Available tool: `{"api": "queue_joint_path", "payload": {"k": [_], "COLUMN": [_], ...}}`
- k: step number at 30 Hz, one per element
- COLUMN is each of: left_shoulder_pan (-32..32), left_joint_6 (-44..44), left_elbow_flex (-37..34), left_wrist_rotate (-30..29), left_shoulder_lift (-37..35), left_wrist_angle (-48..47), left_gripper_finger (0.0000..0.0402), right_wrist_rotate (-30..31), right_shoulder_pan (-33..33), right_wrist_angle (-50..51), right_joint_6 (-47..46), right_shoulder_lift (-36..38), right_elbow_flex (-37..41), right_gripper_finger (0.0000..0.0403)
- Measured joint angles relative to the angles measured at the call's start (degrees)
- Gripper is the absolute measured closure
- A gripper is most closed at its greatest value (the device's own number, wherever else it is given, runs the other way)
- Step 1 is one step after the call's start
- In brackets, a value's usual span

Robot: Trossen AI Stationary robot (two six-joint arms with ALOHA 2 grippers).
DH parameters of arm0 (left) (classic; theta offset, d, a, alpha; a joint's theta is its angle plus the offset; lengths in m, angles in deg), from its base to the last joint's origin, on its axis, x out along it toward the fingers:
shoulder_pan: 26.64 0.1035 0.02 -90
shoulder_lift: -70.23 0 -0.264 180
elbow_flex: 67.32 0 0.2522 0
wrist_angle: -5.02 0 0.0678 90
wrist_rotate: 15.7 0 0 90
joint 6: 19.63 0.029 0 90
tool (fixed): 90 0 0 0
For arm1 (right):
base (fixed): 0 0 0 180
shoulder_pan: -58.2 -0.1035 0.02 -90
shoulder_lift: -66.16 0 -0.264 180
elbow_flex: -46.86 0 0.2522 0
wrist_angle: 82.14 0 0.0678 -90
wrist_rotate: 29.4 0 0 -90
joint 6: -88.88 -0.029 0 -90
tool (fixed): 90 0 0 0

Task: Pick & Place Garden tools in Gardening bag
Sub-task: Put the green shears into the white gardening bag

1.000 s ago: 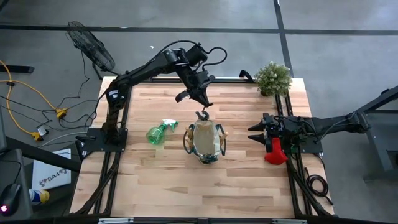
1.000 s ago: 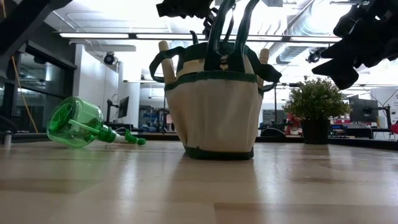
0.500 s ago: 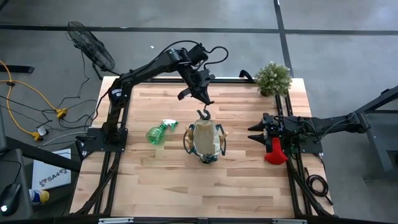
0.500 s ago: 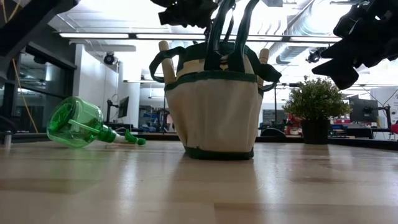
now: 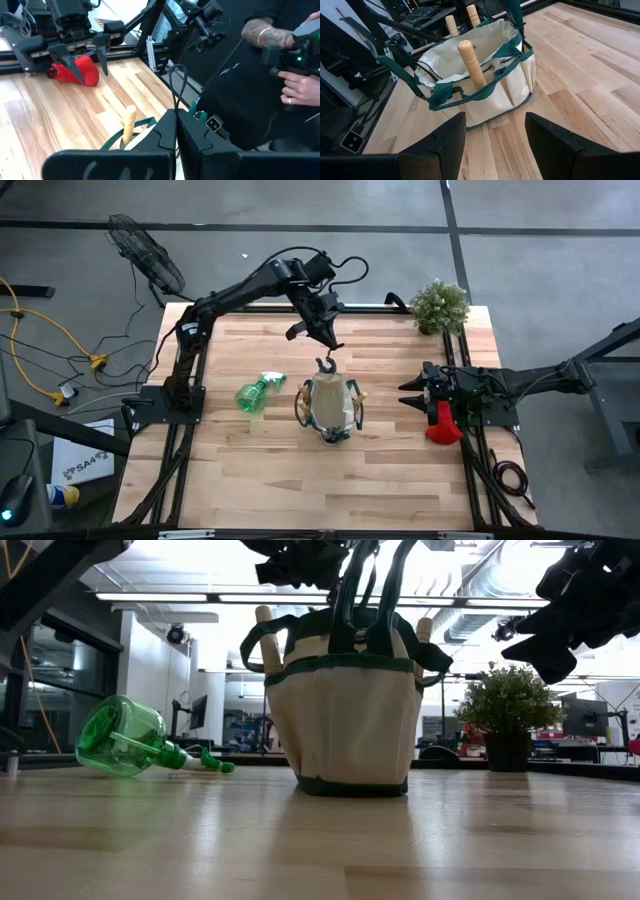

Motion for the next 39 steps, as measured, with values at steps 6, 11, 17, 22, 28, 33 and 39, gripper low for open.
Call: {"api": "queue_joint_path", "payload": {"k": [6,11,17,22,28,33,39], "left_shoulder_pan": [0.00,0.00,0.00,0.04,1.49,1.54,1.53], "left_joint_6": [0.70,0.74,-0.38,-0.89,-4.82,-6.43,-7.76], "left_elbow_flex": [0.00,-2.55,-6.59,-7.12,-7.17,-7.17,-7.17], "left_wrist_rotate": [-1.81,-1.43,-1.18,-1.17,-1.63,-2.17,-5.64], "left_shoulder_lift": [0.03,-0.06,-0.01,0.03,0.03,0.03,0.03], "left_wrist_angle": [0.13,0.88,3.85,5.31,10.20,10.51,10.67], "left_gripper_finger": [0.0401,0.0401,0.0401,0.0402,0.0401,0.0401,0.0402], "right_wrist_rotate": [0.00,0.00,0.00,0.00,0.00,0.00,0.00], "right_shoulder_pan": [0.01,0.01,0.01,0.00,0.01,0.00,0.01], "right_wrist_angle": [-0.01,-0.02,-0.02,-0.02,-0.01,0.00,-0.02], "right_joint_6": [0.01,0.00,0.00,0.00,0.00,0.00,0.02], "right_shoulder_lift": [0.00,0.00,0.00,0.00,0.00,0.00,0.00], "right_elbow_flex": [0.00,0.00,0.00,0.00,0.00,-0.01,0.00], "right_gripper_finger": [0.0206,0.0206,0.0206,0.0206,0.0206,0.0206,0.0206]}}
